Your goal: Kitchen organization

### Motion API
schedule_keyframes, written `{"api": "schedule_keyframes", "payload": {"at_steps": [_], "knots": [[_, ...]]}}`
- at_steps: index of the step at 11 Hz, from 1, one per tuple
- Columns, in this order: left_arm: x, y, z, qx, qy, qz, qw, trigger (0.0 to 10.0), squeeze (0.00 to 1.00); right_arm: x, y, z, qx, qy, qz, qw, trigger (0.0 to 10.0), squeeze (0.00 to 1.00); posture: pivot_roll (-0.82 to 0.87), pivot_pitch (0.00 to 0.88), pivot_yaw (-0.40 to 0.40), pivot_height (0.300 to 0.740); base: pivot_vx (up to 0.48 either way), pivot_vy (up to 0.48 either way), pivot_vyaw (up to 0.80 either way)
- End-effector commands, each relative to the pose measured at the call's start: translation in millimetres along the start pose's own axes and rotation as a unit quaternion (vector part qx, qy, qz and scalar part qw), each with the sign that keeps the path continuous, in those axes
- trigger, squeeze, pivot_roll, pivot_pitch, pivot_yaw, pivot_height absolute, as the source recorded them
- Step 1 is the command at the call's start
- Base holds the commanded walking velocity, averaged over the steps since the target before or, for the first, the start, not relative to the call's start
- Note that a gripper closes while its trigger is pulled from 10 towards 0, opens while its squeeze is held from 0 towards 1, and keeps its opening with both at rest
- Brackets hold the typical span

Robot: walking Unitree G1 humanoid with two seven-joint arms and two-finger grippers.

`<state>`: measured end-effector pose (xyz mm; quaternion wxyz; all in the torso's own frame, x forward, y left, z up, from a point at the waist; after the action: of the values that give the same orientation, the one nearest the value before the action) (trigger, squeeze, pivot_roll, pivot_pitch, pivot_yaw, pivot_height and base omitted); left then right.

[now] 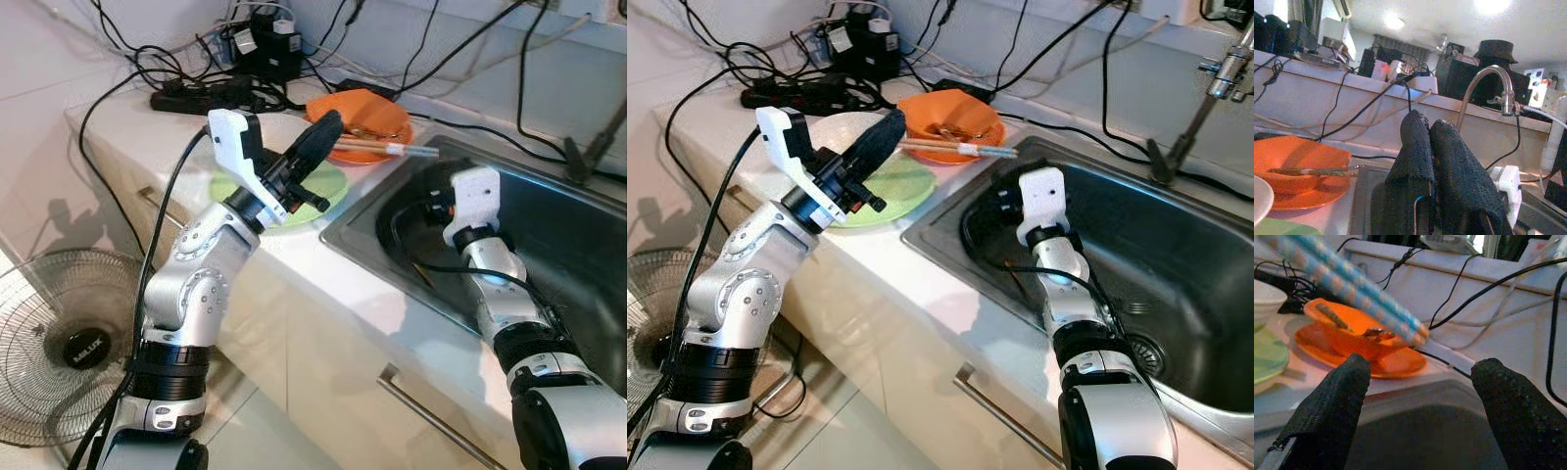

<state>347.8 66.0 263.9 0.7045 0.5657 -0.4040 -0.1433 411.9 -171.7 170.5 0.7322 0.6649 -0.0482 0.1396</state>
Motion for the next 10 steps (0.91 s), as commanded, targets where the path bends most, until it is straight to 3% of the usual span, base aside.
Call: {"api": "schedule_keyframes", "payload": {"at_steps": [1,5,10], "knots": [[-1.2,-9.3,3.9,-0.010,-0.012,-0.019,1.000,10.0,0.00,5.0,12.6,-2.0,-0.007,0.003,0.026,1.000,10.0,0.00,0.21,0.000,0.000,0.740,0.000,0.000,0.00],[2.0,-24.9,14.3,-0.028,-0.030,-0.042,0.998,10.0,0.00,6.5,20.5,-14.5,-0.001,0.025,0.048,0.999,10.0,0.00,0.20,0.000,0.010,0.740,0.000,0.000,0.00],[16.3,-23.9,6.4,-0.018,-0.010,-0.032,0.999,10.0,0.00,7.1,29.9,-29.8,-0.009,0.055,0.070,0.996,10.0,0.00,0.20,0.000,0.016,0.740,0.000,0.000,0.00]]}}
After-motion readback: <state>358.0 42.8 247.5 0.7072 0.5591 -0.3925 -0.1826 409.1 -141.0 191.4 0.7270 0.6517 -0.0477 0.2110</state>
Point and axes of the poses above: a point about 5 cm out from each wrist's last joint towards the gripper, its own x axis pointing out of the wrist towards the gripper, its own y axis along the axis of the wrist's last joint, z = x × y, the point moved 4 cm from there along x, pointing out of the wrist towards the gripper, and after that the axes turned 9 degrees about x, right-handed, at the moved point
